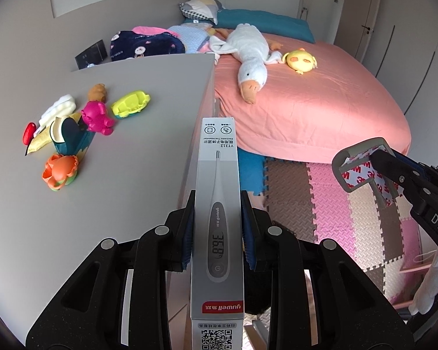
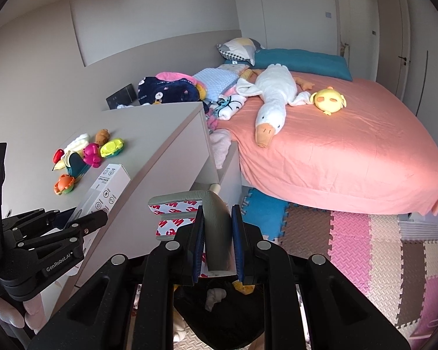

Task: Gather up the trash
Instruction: 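Carry both boxes over the black bin and open both tools, then grasp the orange toy with the left tool while the right tool grasps the lime-green toy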

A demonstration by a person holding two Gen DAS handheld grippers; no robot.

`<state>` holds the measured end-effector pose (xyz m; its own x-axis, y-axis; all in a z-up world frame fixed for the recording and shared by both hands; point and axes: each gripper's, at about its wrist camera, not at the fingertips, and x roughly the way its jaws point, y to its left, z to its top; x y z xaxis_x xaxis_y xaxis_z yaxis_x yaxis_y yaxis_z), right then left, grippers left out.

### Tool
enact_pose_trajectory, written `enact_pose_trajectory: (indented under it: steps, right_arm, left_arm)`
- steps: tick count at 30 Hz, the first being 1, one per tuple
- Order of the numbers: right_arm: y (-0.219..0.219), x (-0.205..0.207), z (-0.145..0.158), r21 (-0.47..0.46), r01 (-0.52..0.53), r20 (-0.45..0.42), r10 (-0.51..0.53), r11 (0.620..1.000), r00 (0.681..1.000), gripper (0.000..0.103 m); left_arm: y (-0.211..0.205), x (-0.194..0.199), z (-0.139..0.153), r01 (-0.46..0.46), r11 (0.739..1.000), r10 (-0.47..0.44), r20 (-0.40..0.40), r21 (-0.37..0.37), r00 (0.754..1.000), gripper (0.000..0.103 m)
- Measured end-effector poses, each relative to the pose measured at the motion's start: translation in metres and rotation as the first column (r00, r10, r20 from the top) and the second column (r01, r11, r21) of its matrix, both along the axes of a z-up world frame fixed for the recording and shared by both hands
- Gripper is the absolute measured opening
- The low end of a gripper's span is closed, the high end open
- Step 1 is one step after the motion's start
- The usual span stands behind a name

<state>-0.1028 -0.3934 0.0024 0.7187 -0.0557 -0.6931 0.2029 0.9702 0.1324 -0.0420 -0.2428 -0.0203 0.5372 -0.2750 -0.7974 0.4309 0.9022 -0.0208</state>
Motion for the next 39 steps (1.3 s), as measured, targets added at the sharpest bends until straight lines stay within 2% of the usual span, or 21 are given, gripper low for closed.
enact_pose_trajectory:
  steps: [2, 3, 4, 5, 6, 7, 11, 18, 27, 30, 35, 39]
  right_arm:
    - [-0.004, 0.008, -0.008, 0.005, 0.012, -0.053, -0.011, 1.000, 0.999, 0.019]
    - [-0.007, 0.012, -0.012, 0.009, 0.024, -0.085, -0.023, 1.000, 0.996, 0.024]
    - [-0.010, 0.014, -0.015, 0.018, 0.042, -0.105, -0.040, 0.999, 0.994, 0.033]
    - [-0.014, 0.015, -0.017, 0.030, 0.057, -0.112, -0.054, 0.998, 0.992, 0.037]
    - [-0.017, 0.015, -0.016, 0.037, 0.070, -0.111, -0.065, 0.997, 0.992, 0.045]
    - [-0.019, 0.014, -0.015, 0.040, 0.081, -0.100, -0.076, 0.996, 0.992, 0.053]
    - [-0.024, 0.009, -0.008, 0.050, 0.096, -0.061, -0.092, 0.994, 0.994, 0.055]
    - [-0.018, 0.014, -0.008, 0.069, 0.077, -0.040, -0.075, 0.995, 0.996, 0.055]
    - [0.016, 0.035, -0.011, 0.081, -0.021, -0.031, 0.023, 0.996, 0.999, 0.055]
    - [0.029, 0.043, -0.012, 0.082, -0.055, -0.035, 0.058, 0.995, 0.998, 0.061]
    - [0.048, 0.056, -0.014, 0.082, -0.099, -0.038, 0.103, 0.992, 0.994, 0.062]
    - [0.061, 0.068, -0.015, 0.086, -0.126, -0.040, 0.130, 0.988, 0.991, 0.072]
  left_arm:
    - [-0.003, 0.002, -0.007, 0.019, 1.000, -0.019, -0.038, 0.007, 0.999, 0.028]
    - [-0.007, 0.002, -0.012, 0.036, 0.999, -0.035, -0.065, 0.013, 0.997, 0.031]
    - [-0.008, 0.002, -0.016, 0.045, 0.999, -0.043, -0.087, 0.014, 0.995, 0.051]
    - [-0.010, 0.002, -0.018, 0.047, 0.999, -0.046, -0.099, 0.017, 0.994, 0.078]
    - [-0.011, 0.000, -0.018, 0.047, 0.999, -0.045, -0.090, 0.022, 0.995, 0.086]
    - [-0.011, -0.003, -0.016, 0.047, 0.999, -0.045, -0.063, 0.024, 0.997, 0.086]
    - [-0.007, -0.003, -0.008, 0.032, 0.999, -0.032, -0.013, 0.043, 0.999, 0.086]
    - [0.006, 0.006, -0.007, -0.001, 0.999, 0.001, -0.011, 0.042, 1.000, 0.086]
    - [0.037, 0.016, -0.008, -0.067, 0.996, 0.067, -0.001, 0.057, 0.998, 0.086]
    - [0.051, 0.022, -0.008, -0.100, 0.994, 0.100, -0.001, 0.053, 0.995, 0.086]
    - [0.073, 0.032, -0.009, -0.147, 0.988, 0.148, -0.006, 0.051, 0.989, 0.086]
    - [0.092, 0.040, -0.010, -0.180, 0.983, 0.181, -0.012, 0.040, 0.983, 0.086]
